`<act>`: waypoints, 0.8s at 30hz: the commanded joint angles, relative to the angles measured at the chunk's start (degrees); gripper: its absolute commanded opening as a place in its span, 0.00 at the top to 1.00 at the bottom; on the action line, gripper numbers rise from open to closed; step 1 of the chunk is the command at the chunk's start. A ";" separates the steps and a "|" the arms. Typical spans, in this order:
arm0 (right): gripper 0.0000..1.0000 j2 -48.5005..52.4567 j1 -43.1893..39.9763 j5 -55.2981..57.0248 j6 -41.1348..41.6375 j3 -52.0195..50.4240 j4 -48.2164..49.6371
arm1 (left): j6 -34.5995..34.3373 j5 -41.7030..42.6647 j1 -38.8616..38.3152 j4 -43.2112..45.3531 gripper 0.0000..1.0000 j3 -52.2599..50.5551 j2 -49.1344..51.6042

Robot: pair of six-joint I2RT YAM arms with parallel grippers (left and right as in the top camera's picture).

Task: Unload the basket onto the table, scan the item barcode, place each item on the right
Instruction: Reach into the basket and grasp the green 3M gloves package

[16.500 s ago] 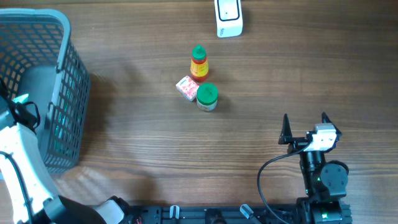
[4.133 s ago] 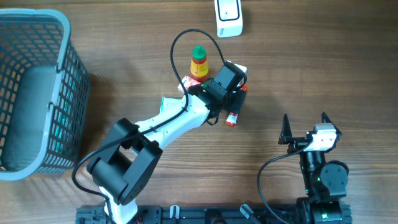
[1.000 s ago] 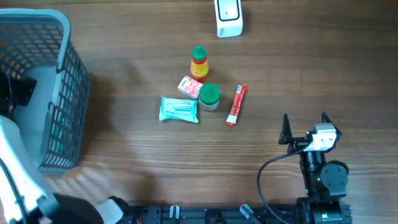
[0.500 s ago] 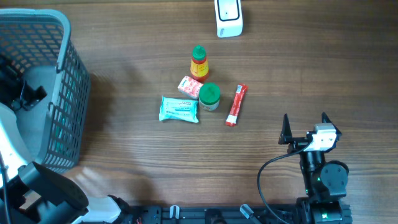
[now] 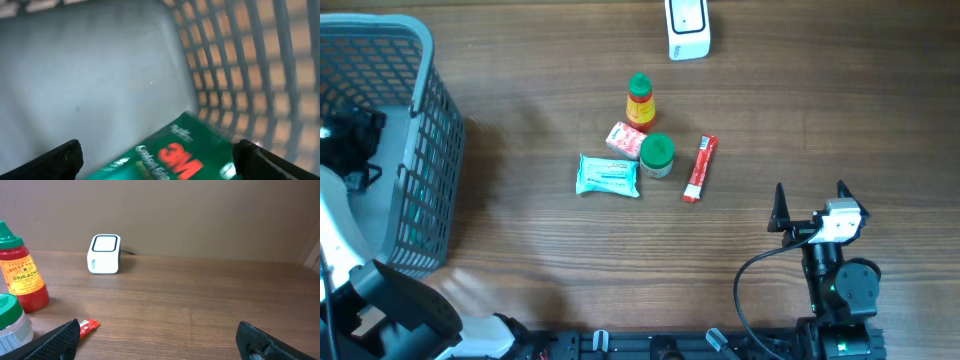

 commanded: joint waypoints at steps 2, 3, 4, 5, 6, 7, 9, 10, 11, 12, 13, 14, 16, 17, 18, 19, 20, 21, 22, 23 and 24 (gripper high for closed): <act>0.00 0.11 -0.24 -0.92 -0.28 0.00 0.24 | 36.04 2.40 -1.57 -1.60 0.00 0.39 -0.33; 0.00 0.11 -0.24 -0.92 -0.28 0.00 0.24 | 38.99 2.40 -1.57 -1.53 0.00 0.39 -0.33; 0.00 0.11 -0.24 -0.92 -0.26 0.00 0.24 | 40.83 2.43 -1.57 -1.46 0.00 0.39 -0.33; 0.00 0.11 -0.24 -0.92 -0.26 0.00 0.24 | 42.95 2.43 -1.57 -1.33 0.00 0.39 -0.33; 0.00 0.11 -0.24 -0.92 -0.28 0.00 0.24 | 45.86 2.40 -1.57 -1.40 0.00 0.39 -0.33; 0.00 0.11 -0.24 -0.92 -0.28 0.00 0.24 | 47.98 2.40 -1.57 -1.60 0.00 0.39 -0.33; 0.00 0.11 -0.24 -0.92 -0.28 0.00 0.24 | 50.77 2.43 -1.57 -1.81 0.00 0.39 -0.33; 0.00 0.11 -0.24 -0.92 -0.26 0.00 0.24 | 52.06 2.45 -1.57 -1.79 0.00 0.39 -0.33; 0.00 0.11 -0.24 -0.92 -0.28 0.00 0.24 | 53.90 2.51 -1.57 -1.79 0.00 0.39 -0.33; 0.00 0.11 -0.24 -0.92 -0.28 0.00 0.24 | 54.80 2.62 -1.57 -1.79 0.00 0.39 -0.33; 0.00 0.11 -0.24 -0.92 -0.28 0.00 0.24 | 56.08 2.89 -1.57 -1.90 0.00 0.39 -0.33; 0.00 0.11 -0.24 -0.92 -0.26 0.00 0.24 | 57.35 3.32 -1.55 -2.25 0.00 0.39 -0.33; 0.00 0.11 -0.24 -0.92 -0.28 0.00 0.24 | 60.57 5.79 -1.55 -4.15 0.00 0.39 -0.33; 0.00 0.11 -0.24 -0.92 -0.26 0.00 0.24 | 62.16 7.19 -1.55 -5.35 0.00 0.39 -0.33; 0.00 0.11 -0.24 -0.92 -0.26 0.00 0.24 | 63.34 8.48 -1.55 -6.60 0.00 0.39 -0.33; 0.00 0.11 -0.24 -0.92 -0.28 0.00 0.24 | 64.26 9.75 -1.49 -7.93 0.00 0.39 -0.33; 0.00 0.11 -0.24 -0.92 -0.26 0.00 0.24 | 64.72 10.71 -1.42 -8.87 0.00 0.39 -0.33; 0.00 0.11 -0.24 -0.92 -0.26 0.00 0.24 | 64.72 11.41 -1.36 -9.44 0.00 0.39 -0.33; 0.00 0.11 -0.24 -0.92 -0.28 0.00 0.24 | 64.70 11.98 -1.20 -9.75 0.00 0.39 -0.33; 0.00 0.11 -0.24 -0.92 -0.26 0.00 0.24 | 64.67 12.37 -0.96 -9.84 0.00 0.39 -0.33; 0.00 0.11 -0.24 -0.92 -0.28 0.00 0.24 | 64.67 12.83 -0.68 -9.94 0.00 0.39 -0.33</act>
